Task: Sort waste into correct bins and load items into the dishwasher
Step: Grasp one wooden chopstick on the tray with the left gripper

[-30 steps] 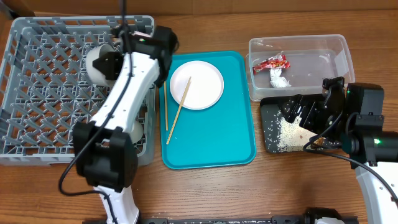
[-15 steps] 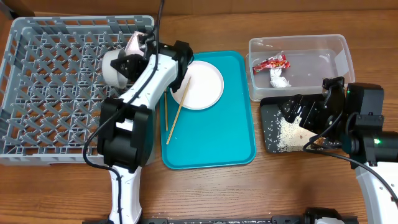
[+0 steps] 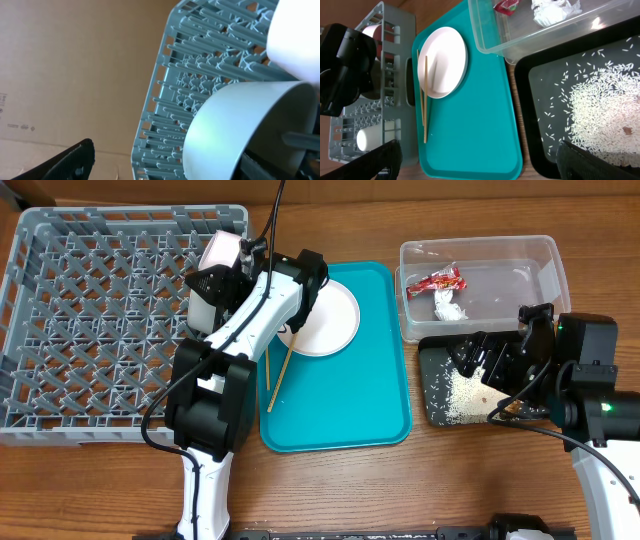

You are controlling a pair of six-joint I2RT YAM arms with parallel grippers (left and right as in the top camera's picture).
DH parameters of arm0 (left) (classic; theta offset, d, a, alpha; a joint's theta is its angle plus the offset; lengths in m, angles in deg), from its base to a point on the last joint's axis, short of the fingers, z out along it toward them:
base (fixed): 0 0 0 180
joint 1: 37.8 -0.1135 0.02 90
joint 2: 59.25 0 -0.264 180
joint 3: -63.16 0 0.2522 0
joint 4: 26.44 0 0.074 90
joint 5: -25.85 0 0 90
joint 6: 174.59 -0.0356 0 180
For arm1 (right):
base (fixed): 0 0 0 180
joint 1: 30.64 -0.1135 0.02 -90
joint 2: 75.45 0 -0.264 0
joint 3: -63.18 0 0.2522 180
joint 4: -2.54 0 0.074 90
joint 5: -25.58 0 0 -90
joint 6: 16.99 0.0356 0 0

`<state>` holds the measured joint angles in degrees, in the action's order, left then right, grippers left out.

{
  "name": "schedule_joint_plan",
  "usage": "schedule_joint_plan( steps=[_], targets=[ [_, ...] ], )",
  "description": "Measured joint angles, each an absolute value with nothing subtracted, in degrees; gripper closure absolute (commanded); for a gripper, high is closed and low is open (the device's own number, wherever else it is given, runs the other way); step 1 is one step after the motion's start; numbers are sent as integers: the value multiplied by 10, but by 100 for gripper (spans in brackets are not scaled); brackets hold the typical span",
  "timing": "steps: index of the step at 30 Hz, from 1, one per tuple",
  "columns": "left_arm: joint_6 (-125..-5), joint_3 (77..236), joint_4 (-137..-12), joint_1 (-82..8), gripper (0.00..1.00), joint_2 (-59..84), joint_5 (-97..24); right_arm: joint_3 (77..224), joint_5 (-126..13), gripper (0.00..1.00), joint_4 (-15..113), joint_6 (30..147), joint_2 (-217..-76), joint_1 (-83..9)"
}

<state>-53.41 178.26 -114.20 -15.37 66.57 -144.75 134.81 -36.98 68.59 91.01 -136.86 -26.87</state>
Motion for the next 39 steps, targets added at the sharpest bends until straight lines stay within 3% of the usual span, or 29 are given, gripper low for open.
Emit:
schedule_joint_plan(
  steps=[8, 15, 20, 24, 31, 39],
  targets=[
    [-536, 1811, -1179, -153, 1, 648, -1322, 1348, -370, 0, 686, 910, -1369, -269],
    [-612, 1889, -1182, -128, 0, 537, -1132, 1348, -370, 0, 686, 910, -1368, -269],
    [-681, 1902, -1192, -124, 17, 499, -846, 1348, -370, 0, 686, 910, -1369, -269],
    [-680, 1868, -1203, -124, 18, 499, -735, 1348, -370, 0, 686, 910, -1369, -269],
    [-662, 1713, -1147, -115, 17, 503, -653, 1348, -370, 0, 686, 910, -1369, -269],
    [-672, 1644, -1061, -125, 17, 503, -661, 1348, -370, 0, 686, 910, -1368, -269]
  ],
)
